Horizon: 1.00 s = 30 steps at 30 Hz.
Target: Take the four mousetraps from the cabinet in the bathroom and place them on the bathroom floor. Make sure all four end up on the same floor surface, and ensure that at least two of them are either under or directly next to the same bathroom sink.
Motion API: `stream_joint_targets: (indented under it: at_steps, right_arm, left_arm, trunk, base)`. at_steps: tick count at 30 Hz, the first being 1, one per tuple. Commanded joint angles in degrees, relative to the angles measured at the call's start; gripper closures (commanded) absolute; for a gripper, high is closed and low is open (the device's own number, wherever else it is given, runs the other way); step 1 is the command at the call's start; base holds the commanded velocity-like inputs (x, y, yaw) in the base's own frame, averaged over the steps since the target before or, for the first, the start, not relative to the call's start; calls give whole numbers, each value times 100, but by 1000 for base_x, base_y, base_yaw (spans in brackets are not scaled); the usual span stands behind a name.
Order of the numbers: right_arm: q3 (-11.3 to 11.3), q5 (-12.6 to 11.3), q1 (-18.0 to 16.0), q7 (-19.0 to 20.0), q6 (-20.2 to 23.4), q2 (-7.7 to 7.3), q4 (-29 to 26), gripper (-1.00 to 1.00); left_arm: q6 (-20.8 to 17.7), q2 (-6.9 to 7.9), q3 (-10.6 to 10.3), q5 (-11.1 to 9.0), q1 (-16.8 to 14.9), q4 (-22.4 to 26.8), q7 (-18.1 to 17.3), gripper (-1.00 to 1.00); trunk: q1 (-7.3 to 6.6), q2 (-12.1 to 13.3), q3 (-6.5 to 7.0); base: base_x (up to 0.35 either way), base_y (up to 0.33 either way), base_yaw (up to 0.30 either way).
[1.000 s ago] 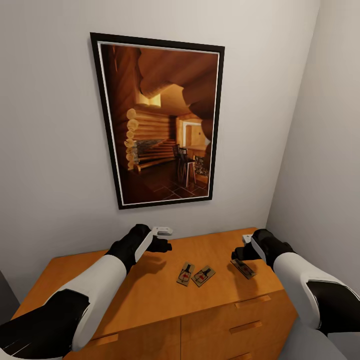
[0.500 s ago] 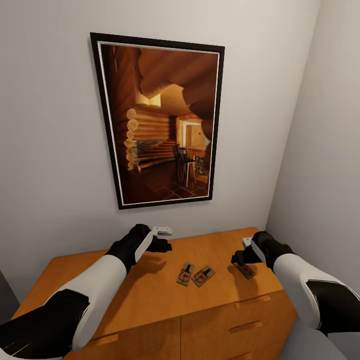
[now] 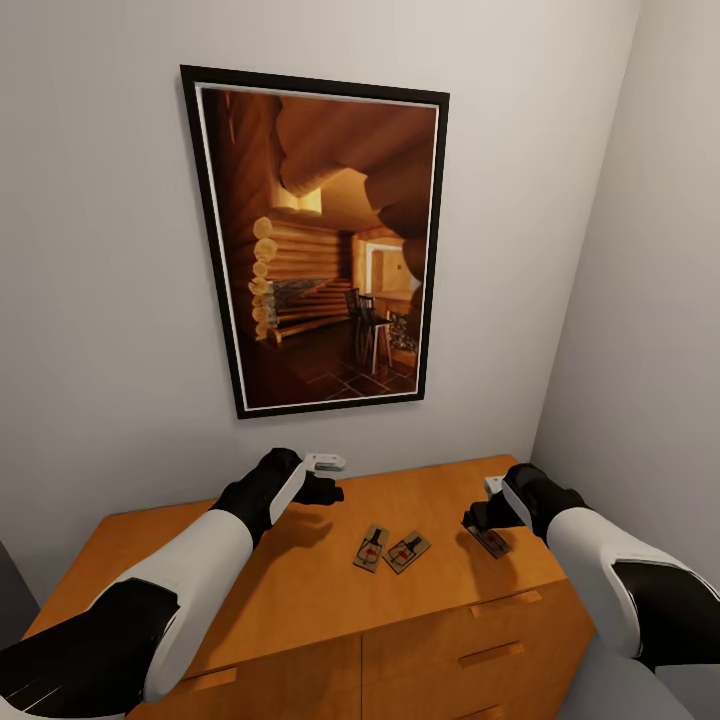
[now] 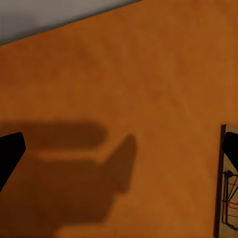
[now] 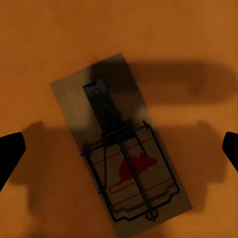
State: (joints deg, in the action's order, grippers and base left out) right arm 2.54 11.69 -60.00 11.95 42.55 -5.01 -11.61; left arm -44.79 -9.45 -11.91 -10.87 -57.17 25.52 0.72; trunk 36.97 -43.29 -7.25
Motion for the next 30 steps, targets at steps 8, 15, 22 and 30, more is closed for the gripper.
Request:
stream_joint_targets:
  at_steps: [8,15,22,30]
  right_arm:
    - [22,61,-3,43,25,-29,-8,-100]
    - [19,61,-3,44,25,-58,-8,-100]
    - [18,66,-3,44,25,-74,-8,-100]
    - [18,67,-3,44,25,-72,-8,-100]
  left_arm:
    - [-21,-4,-31,-29,-5,5,8,-100]
    - [-21,-22,-31,-29,-5,5,8,-100]
    - [-21,-36,-31,-29,-5,5,8,-100]
    - [-23,-39,-31,-29,-5,1,8,-100]
  trunk:
    - [2,-8,-10]
    - [2,-8,-10]
    - [2,-8,-10]
    - [67,-128,-64]
  base:
    - [0,0,0]
    - [0,0,0]
    - [0,0,0]
    - [0,0,0]
